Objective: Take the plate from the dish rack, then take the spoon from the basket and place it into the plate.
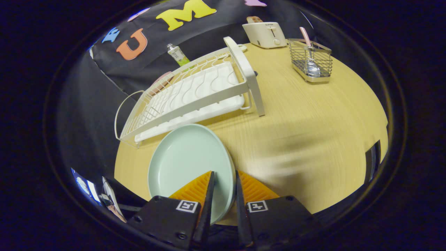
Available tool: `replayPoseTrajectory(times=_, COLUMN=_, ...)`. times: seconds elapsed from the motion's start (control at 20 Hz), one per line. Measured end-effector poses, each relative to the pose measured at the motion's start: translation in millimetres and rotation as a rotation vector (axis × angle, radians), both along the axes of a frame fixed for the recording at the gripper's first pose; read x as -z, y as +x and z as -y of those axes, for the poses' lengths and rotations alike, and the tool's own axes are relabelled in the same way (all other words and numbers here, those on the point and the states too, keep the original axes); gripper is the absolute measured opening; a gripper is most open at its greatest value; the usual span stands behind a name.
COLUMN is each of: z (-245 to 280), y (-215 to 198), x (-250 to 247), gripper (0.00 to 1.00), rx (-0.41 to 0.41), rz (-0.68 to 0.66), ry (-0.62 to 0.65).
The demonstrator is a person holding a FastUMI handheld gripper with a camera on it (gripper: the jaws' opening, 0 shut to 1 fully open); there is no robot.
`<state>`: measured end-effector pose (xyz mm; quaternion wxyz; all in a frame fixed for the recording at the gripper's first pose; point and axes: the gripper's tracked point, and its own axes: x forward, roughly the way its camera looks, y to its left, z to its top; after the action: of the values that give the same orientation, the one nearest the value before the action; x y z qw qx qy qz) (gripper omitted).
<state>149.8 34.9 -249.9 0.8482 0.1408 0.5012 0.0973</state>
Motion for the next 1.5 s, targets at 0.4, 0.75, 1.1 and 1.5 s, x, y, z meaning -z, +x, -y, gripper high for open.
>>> replayPoseTrajectory(times=0.4, z=46.5, y=3.9, x=-15.8, gripper=0.64, rx=0.033, rz=0.071, ry=-0.106)
replayPoseTrajectory(times=0.75, z=115.6, y=29.8, x=-72.5, gripper=0.97, rx=0.171, rz=0.279, ry=-0.222)
replayPoseTrajectory(times=1.1, z=174.9, y=84.6, x=-125.3, gripper=0.97, rx=0.228, rz=0.401, ry=-0.295)
replayPoseTrajectory(times=1.5, z=211.1, y=183.2, x=-160.5, gripper=0.97, rx=0.228, rz=0.516, ry=-0.228)
